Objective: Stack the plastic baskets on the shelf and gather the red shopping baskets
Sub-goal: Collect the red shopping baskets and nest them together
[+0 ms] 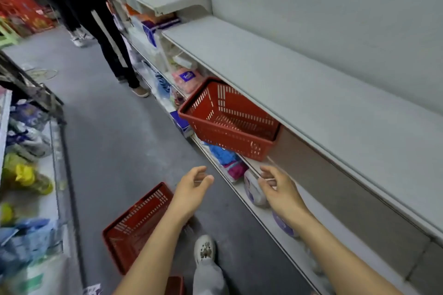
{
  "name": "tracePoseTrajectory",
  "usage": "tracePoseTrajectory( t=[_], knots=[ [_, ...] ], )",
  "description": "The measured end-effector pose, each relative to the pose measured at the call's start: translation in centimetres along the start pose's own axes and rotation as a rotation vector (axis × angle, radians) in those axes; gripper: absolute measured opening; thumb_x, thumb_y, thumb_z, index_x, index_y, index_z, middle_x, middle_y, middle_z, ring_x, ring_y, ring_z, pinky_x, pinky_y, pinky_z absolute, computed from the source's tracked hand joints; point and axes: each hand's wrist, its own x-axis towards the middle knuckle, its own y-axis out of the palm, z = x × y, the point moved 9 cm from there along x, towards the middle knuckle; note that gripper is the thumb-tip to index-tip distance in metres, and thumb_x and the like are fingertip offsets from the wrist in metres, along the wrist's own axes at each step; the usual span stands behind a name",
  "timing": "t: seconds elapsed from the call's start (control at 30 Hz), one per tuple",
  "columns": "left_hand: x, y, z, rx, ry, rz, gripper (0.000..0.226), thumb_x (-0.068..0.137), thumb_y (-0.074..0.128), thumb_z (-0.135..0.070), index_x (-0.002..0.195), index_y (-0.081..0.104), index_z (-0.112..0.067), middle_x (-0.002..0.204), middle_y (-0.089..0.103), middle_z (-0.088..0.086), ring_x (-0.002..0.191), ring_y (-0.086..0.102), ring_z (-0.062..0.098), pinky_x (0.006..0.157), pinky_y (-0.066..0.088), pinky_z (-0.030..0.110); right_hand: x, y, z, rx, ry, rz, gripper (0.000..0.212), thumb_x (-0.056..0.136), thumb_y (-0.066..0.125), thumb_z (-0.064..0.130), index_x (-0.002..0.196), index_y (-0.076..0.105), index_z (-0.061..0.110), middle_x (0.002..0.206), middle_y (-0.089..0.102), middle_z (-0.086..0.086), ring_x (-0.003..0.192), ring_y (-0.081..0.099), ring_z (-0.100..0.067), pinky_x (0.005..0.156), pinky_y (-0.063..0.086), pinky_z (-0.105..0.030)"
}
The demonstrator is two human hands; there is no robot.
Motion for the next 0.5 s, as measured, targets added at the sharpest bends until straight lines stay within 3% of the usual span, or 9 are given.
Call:
tracePoseTrajectory(
  t=[0.1, 0.33, 0.43, 0.5],
  knots=[
    [6.0, -1.3, -0.1, 0.030, -0.002, 0.029, 0.040, 0.095, 0.059, -0.020, 0.133, 0.054, -0.009, 0.115, 0.062, 0.006, 0.096, 0.057, 0.011, 0.070, 0.041, 0.007, 4.0, 1.4, 0.3, 0.018, 0.019, -0.042, 0.030, 0.089, 0.056, 0.020, 0.115, 0.058, 0.036, 0.105, 0.064, 0.009, 0.092, 0.062, -0.006, 0.086, 0.050, -0.031],
    [23.5, -6.5, 0.1, 0.127, 0.017, 0.021, 0.053, 0.091, 0.061, -0.022, 0.141, 0.044, -0.013, 0.144, 0.048, 0.008, 0.129, 0.047, 0.022, 0.105, 0.038, 0.034, 14.2, 7.2, 0.7, 0.053, 0.190, -0.141, 0.032, 0.088, 0.056, 0.008, 0.119, 0.060, 0.016, 0.108, 0.066, -0.002, 0.094, 0.062, -0.011, 0.087, 0.048, -0.030],
    [30.6, -8.4, -1.3, 0.161, 0.103, 0.009, 0.056, 0.088, 0.065, -0.026, 0.138, 0.046, -0.010, 0.135, 0.052, 0.007, 0.124, 0.051, 0.024, 0.099, 0.041, 0.033, 17.9, 9.4, 1.5, 0.085, 0.251, -0.176, 0.031, 0.089, 0.056, 0.003, 0.118, 0.059, 0.014, 0.102, 0.063, 0.004, 0.092, 0.060, -0.004, 0.085, 0.047, -0.028],
    [34.9, -8.9, -1.8, 0.191, 0.116, 0.010, 0.059, 0.087, 0.064, -0.021, 0.140, 0.043, -0.005, 0.138, 0.052, 0.016, 0.127, 0.050, 0.033, 0.101, 0.040, 0.038, 19.9, 10.4, 1.9, 0.092, 0.276, -0.194, 0.030, 0.090, 0.056, 0.005, 0.116, 0.057, 0.019, 0.101, 0.062, 0.008, 0.093, 0.059, -0.001, 0.084, 0.047, -0.027]
  ],
)
